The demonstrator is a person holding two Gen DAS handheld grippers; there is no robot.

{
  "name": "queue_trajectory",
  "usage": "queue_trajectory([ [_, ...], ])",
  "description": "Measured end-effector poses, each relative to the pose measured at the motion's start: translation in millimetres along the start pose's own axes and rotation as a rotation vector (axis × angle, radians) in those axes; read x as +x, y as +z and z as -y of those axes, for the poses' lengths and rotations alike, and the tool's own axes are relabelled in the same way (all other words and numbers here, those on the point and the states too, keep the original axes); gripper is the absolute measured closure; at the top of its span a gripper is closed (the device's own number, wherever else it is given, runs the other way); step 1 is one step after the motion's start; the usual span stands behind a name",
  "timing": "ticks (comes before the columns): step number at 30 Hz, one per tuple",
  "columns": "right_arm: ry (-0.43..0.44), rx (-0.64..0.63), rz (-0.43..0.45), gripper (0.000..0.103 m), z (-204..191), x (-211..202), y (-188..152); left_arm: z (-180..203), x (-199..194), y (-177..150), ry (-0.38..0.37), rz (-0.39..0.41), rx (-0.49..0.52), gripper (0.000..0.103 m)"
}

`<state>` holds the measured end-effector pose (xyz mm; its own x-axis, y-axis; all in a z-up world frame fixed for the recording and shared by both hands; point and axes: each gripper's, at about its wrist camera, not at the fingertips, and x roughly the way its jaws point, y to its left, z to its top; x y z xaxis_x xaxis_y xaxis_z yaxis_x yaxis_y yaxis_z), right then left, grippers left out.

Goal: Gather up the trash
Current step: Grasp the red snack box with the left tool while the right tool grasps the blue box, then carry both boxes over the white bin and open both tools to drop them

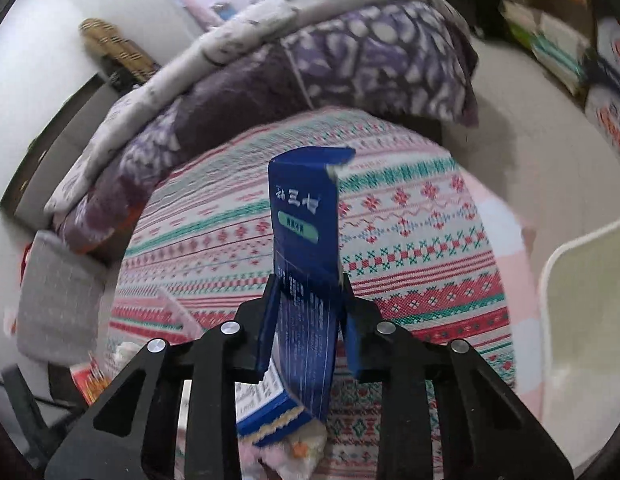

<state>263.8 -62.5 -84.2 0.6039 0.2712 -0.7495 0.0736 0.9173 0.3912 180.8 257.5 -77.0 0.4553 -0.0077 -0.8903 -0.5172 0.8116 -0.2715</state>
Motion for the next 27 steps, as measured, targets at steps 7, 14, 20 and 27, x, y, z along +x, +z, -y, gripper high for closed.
queue_trajectory([
  [7,0.017,-0.090,0.086,0.079,-2,-43,-4,46,-33,-26,0.026,0.189,0.207,0.067],
  [14,0.011,-0.143,0.154,0.079,1,-75,-9,92,-47,-52,0.006,0.275,0.351,0.066],
  [20,-0.041,-0.156,0.193,0.079,22,-100,-8,124,-54,-78,-0.028,0.314,0.451,0.067],
  [27,-0.164,-0.092,0.187,0.079,78,-121,0,158,-52,-112,-0.092,0.303,0.548,0.066],
])
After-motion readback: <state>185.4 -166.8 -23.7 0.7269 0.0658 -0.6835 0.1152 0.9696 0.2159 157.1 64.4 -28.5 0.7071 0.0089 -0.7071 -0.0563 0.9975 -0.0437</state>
